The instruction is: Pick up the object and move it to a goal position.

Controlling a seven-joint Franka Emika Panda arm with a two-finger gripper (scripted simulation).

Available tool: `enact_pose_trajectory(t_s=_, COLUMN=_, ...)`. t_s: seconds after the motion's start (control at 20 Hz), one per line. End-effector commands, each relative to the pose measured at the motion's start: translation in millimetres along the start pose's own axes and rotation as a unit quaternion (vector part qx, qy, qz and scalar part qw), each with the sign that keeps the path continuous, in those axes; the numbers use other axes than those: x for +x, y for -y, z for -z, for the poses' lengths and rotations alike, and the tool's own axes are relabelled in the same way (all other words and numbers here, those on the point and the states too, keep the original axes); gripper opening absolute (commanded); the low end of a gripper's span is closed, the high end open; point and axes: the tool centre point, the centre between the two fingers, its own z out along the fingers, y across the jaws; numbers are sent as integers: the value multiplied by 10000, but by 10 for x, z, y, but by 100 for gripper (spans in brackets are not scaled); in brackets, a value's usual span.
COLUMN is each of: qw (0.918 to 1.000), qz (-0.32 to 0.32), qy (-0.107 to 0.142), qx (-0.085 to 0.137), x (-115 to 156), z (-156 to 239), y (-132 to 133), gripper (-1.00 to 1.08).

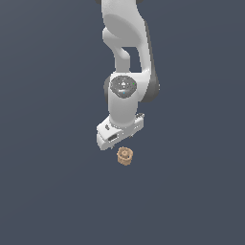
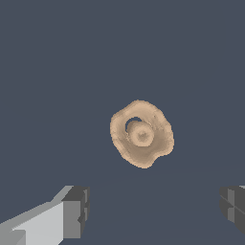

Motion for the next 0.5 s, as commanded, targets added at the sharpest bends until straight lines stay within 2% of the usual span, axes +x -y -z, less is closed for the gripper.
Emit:
enact_pose_trajectory(t_s=0.0, qw=9993, qz=373, qy=-10, qx=2, x=42, z=-45, y=-3, gripper=100)
enact_pose_trajectory(t_s=0.2, qw=9955, qz=951, qy=-29, qx=6, x=106, z=-116, y=-7, gripper=100)
enact_pose_trajectory(t_s=0.45, qw=9861, qz=1663, qy=-61, qx=13, x=186, z=-204, y=-10, gripper=100)
